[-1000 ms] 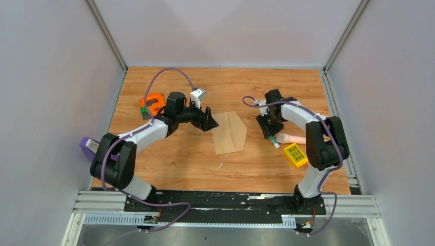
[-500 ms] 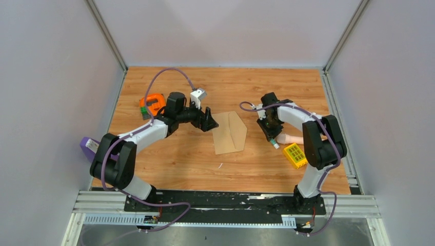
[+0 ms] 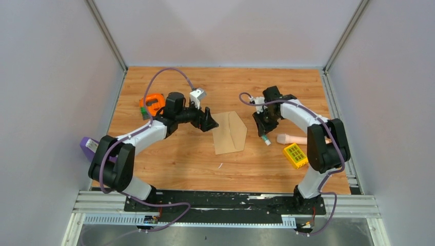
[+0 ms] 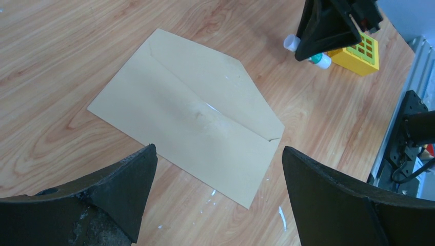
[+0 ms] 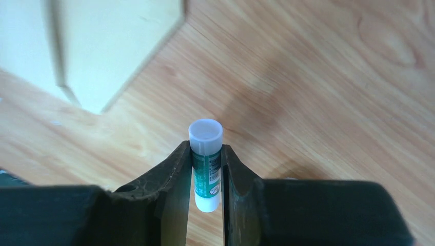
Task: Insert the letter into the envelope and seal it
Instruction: Open the solid glue cap from the solid glue.
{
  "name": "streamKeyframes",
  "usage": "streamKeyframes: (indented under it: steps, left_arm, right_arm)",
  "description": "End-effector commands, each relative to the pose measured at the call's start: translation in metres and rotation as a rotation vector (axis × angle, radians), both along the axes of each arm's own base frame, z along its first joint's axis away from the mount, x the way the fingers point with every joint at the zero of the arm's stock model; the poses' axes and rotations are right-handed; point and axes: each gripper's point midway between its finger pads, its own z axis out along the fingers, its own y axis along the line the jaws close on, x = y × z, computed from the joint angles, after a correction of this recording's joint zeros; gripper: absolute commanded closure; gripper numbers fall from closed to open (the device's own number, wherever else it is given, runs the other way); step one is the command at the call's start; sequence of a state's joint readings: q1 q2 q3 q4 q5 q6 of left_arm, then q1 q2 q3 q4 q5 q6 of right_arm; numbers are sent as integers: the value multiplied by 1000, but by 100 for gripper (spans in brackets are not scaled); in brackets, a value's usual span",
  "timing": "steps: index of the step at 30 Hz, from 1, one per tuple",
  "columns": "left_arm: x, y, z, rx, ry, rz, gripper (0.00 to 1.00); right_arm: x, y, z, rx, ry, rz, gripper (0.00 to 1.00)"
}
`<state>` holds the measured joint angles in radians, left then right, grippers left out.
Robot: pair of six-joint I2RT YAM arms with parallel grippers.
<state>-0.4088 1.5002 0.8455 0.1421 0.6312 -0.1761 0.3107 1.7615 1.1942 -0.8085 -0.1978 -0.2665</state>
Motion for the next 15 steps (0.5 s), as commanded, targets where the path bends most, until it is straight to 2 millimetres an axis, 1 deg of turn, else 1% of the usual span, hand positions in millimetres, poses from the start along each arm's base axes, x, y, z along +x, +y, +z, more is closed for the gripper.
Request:
streamKeyframes:
  steps: [1, 2, 3, 4, 5, 6, 7, 8, 9, 10, 11, 12, 13, 14, 15]
  left_arm:
    - [2, -3, 38, -45, -104, -38, 0]
    - [0, -2, 38, -25, -113, -57, 0]
    - [2, -4, 49, -26, -144, -71, 0]
    - [0, -2, 50, 0, -160, -90, 0]
    - [5, -3, 66, 0, -203, -99, 0]
    - [4, -1, 67, 31, -216, -120, 0]
    - [9, -2, 84, 31, -257, -124, 0]
    - [9, -1, 85, 53, -247, -136, 0]
    - [13, -3, 105, 50, -262, -138, 0]
    - [16, -5, 112, 42, -257, -141, 0]
    - [17, -10, 137, 12, -278, -156, 0]
    - [14, -16, 145, -23, -255, -179, 0]
    - [16, -20, 168, -62, -274, -186, 0]
    - [12, -27, 183, -122, -235, -206, 0]
    - [13, -32, 195, -164, -247, -218, 0]
  right_arm:
    - [23, 41, 87, 315, -131, 24, 100]
    - [26, 45, 103, 377, -145, 26, 100]
    - [31, 47, 120, 433, -165, 20, 100]
    - [35, 49, 136, 498, -175, 10, 100]
    - [40, 50, 155, 572, -183, -1, 100]
    - [46, 49, 172, 640, -197, -1, 100]
    - [51, 48, 191, 725, -179, -44, 100]
    - [56, 46, 206, 799, -171, -62, 100]
    - [61, 42, 219, 868, -155, -91, 100]
    - [67, 39, 230, 926, -141, -110, 100]
    - [70, 40, 237, 973, -121, -123, 100]
    - [76, 33, 243, 1009, -112, -148, 100]
    - [79, 31, 247, 1039, -103, -156, 100]
    - [80, 31, 250, 1066, -87, -159, 100]
    - [81, 33, 251, 1085, -81, -160, 100]
